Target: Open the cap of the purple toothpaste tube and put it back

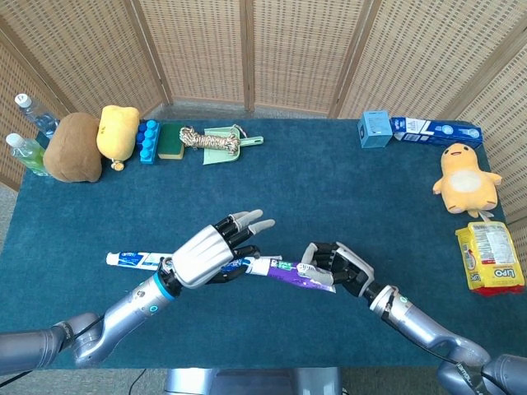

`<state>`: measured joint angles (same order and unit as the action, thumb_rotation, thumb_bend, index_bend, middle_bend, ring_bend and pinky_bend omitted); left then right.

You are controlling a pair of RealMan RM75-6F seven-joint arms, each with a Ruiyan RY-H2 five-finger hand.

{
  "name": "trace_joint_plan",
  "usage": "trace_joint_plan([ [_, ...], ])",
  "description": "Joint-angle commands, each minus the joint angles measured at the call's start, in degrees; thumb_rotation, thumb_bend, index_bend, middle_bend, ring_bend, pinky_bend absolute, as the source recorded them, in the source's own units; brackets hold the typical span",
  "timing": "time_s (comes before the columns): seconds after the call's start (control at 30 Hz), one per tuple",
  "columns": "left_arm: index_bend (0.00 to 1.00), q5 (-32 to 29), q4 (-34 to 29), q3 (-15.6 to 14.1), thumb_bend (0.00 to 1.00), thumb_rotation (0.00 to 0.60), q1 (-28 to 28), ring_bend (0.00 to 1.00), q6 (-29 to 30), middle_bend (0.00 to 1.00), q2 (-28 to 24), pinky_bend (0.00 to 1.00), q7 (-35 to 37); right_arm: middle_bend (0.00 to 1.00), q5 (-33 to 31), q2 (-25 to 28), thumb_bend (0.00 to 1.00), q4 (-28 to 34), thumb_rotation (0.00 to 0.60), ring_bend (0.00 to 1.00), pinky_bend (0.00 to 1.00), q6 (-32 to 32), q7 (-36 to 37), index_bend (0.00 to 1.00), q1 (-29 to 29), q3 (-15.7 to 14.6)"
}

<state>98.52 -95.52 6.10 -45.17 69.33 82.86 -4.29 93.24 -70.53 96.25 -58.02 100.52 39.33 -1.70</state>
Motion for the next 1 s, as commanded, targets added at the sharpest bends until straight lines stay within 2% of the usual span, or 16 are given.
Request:
trace_joint_plan([
  [0.03,0.49,0.1,-0.1,-0.1,0.33,0.6,0.1,0.02,0.2,0.1,-0.1,0.17,-0.1,0.68,-0.4,0.0,0.5,0.0,0.6,0.63,0.72,-0.3,0.8,0.88,0.0,0.3],
  [1.0,0.48,1.0,0.6,-1.0,0.33,0.6,1.5,0.0,1.3,0.08,-0.4,0.15,0.0,0.68,-1.1,0.7,0.51,2.4,0.6,0.64,0.73,-2.6,9.8,0.88,0.6,3.1],
])
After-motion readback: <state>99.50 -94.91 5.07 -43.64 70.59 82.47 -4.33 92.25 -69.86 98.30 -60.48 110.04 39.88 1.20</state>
